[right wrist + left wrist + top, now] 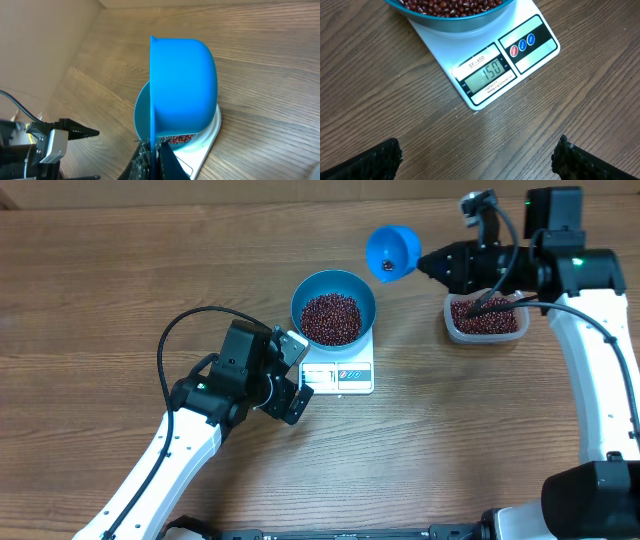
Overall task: Scoop item into bowl and weigh 150g on scale
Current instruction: 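Carry the scoop back over the bean tub with the right gripper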
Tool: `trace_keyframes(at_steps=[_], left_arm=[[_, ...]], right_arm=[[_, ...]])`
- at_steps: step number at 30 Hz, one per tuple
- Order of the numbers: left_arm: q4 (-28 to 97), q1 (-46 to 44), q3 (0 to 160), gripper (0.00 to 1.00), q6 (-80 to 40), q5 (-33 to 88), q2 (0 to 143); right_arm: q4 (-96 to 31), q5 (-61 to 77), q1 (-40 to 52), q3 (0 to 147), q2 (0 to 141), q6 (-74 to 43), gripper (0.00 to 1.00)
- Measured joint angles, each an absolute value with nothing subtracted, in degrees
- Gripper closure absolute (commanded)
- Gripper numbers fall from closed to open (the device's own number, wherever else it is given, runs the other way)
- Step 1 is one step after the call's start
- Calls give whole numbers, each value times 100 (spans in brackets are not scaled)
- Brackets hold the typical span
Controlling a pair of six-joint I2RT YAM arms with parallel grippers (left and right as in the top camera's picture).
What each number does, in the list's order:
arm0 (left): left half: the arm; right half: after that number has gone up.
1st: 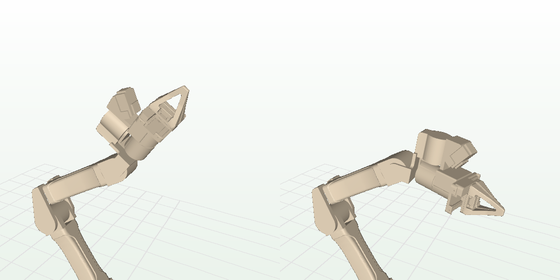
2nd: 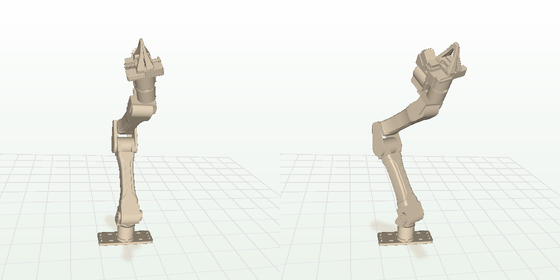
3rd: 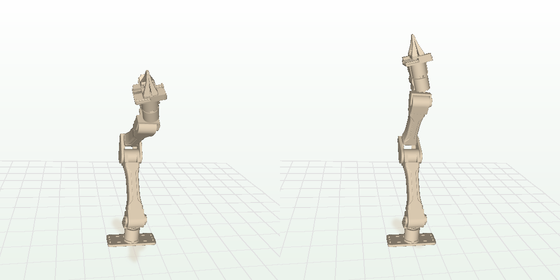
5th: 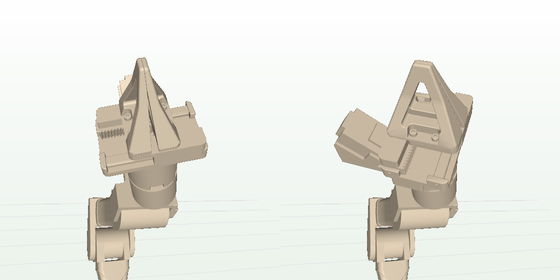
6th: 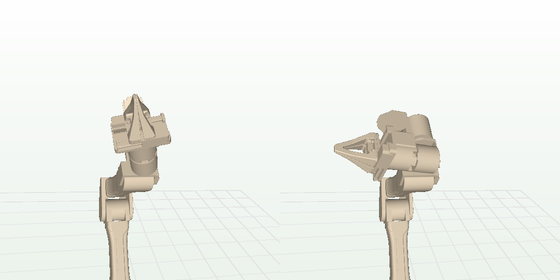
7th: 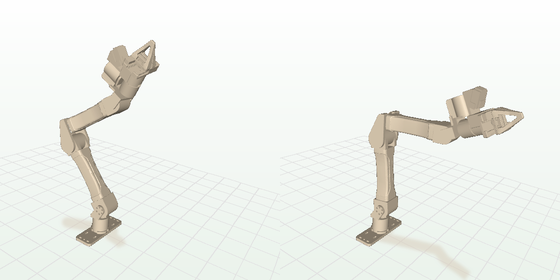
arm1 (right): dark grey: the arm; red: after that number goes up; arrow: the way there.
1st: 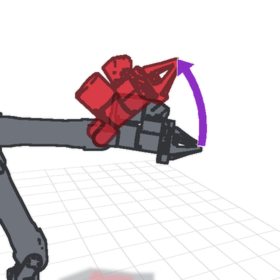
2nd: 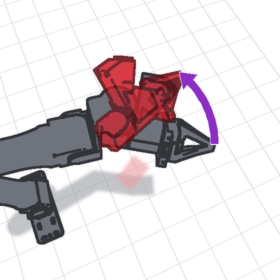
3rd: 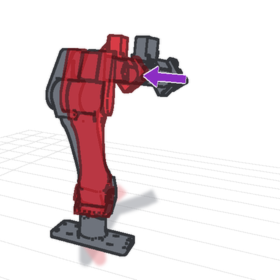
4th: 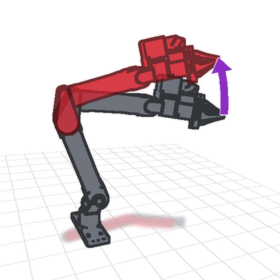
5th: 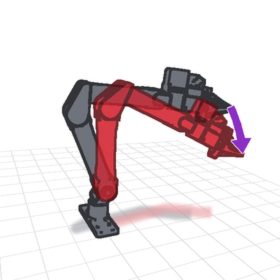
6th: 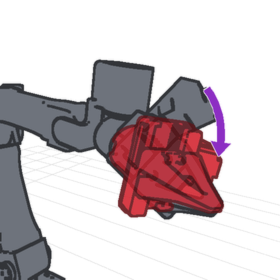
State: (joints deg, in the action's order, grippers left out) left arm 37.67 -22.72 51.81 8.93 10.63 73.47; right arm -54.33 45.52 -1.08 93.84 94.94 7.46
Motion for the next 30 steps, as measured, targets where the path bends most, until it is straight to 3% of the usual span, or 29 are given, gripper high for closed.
trace_keyframes(at_steps=[14, 30], left_arm=[[3765, -2272, 5181, 0, 893, 1061, 7347], [3767, -2272, 5181, 1, 893, 1063, 7347]], right_arm=[[-6036, 4541, -1522, 9386, 9494, 744, 96], [-6617, 272, -921, 9386, 9494, 290, 96]])
